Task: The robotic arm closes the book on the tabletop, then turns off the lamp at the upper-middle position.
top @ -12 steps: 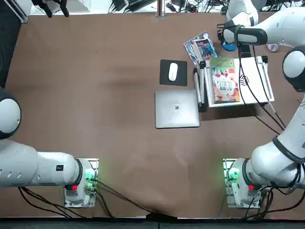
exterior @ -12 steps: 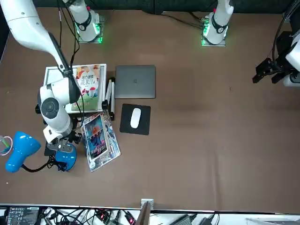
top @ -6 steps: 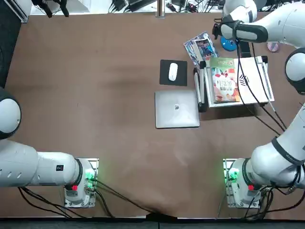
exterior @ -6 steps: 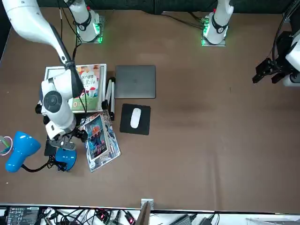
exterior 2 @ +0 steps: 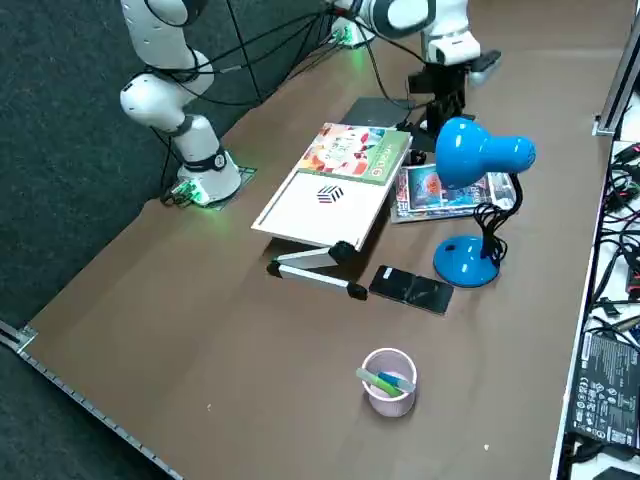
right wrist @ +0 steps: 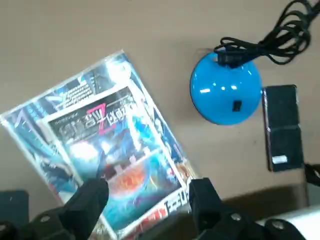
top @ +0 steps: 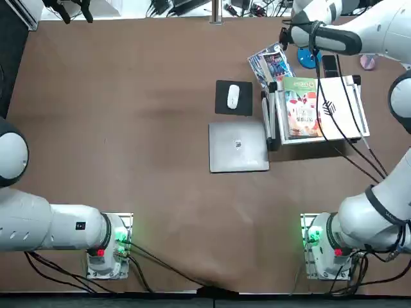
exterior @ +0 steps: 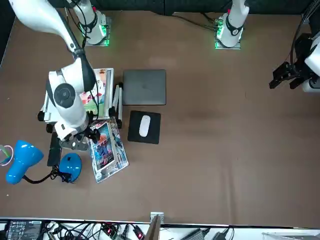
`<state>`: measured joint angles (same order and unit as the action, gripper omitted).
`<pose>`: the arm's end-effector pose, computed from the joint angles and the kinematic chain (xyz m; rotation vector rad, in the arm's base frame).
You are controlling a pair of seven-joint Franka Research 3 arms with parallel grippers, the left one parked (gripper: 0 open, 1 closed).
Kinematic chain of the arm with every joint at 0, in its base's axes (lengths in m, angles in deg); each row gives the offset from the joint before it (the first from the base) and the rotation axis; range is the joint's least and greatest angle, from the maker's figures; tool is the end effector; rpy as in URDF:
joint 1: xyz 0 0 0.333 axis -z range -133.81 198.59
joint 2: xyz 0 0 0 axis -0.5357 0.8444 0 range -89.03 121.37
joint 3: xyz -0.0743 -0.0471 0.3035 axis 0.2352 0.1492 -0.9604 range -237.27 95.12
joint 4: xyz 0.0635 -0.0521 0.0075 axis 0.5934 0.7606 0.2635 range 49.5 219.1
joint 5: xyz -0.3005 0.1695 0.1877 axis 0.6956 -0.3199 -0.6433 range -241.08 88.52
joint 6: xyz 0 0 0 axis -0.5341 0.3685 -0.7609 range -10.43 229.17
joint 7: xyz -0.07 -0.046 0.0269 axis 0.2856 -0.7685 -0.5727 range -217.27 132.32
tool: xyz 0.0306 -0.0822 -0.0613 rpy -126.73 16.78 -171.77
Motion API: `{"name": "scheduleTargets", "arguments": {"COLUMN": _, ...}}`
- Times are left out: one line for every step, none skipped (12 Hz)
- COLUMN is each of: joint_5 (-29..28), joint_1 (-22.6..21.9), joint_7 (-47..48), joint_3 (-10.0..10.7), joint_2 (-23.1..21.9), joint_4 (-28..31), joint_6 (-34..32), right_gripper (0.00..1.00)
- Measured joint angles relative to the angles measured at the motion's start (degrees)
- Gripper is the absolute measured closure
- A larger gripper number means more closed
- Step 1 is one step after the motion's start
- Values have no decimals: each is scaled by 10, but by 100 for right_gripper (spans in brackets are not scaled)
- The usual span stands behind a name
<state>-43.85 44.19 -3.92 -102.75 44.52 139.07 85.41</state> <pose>0.6509 0.1637 0.3516 2.9412 -0.1373 0.2105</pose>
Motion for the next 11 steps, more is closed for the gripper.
{"name": "scheduleTargets", "arguments": {"joint_5": -8, "joint_1": 0, "joint_7": 0, "joint_3": -10, "joint_2": -12, "joint_4": -1, "joint_6": -24, "right_gripper": 0}}
{"name": "scheduleTargets", "arguments": {"joint_5": -21, "joint_1": 0, "joint_7": 0, "joint_3": -19, "joint_2": -27, "joint_4": -3, "joint_6": -49, "right_gripper": 0}}
{"name": "scheduleTargets", "arguments": {"joint_5": -36, "joint_1": 0, "joint_7": 0, "joint_3": -27, "joint_2": -45, "joint_4": -4, "joint_6": -72, "right_gripper": 0}}
{"name": "scheduleTargets", "arguments": {"joint_5": -55, "joint_1": 0, "joint_7": -1, "joint_3": -32, "joint_2": -65, "joint_4": -5, "joint_6": -92, "right_gripper": 0}}
{"name": "scheduleTargets", "arguments": {"joint_5": -76, "joint_1": 0, "joint_7": -10, "joint_3": -34, "joint_2": -84, "joint_4": -5, "joint_6": -112, "right_gripper": 0}}
{"name": "scheduleTargets", "arguments": {"joint_5": -97, "joint_1": 1, "joint_7": -26, "joint_3": -34, "joint_2": -103, "joint_4": -5, "joint_6": -130, "right_gripper": 0}}
{"name": "scheduleTargets", "arguments": {"joint_5": -114, "joint_1": 3, "joint_7": -43, "joint_3": -34, "joint_2": -120, "joint_4": -5, "joint_6": -145, "right_gripper": 0}}
{"name": "scheduleTargets", "arguments": {"joint_5": -128, "joint_1": 8, "joint_7": -57, "joint_3": -34, "joint_2": -134, "joint_4": -5, "joint_6": -157, "right_gripper": 0}}
{"name": "scheduleTargets", "arguments": {"joint_5": -141, "joint_1": 14, "joint_7": -70, "joint_3": -34, "joint_2": -146, "joint_4": -4, "joint_6": -168, "right_gripper": 0}}
{"name": "scheduleTargets", "arguments": {"joint_5": -155, "joint_1": 22, "joint_7": -84, "joint_3": -34, "joint_2": -155, "joint_4": -4, "joint_6": -180, "right_gripper": 0}}
{"name": "scheduleTargets", "arguments": {"joint_5": -171, "joint_1": 30, "joint_7": -98, "joint_3": -34, "joint_2": -163, "joint_4": -4, "joint_6": -192, "right_gripper": 0}}
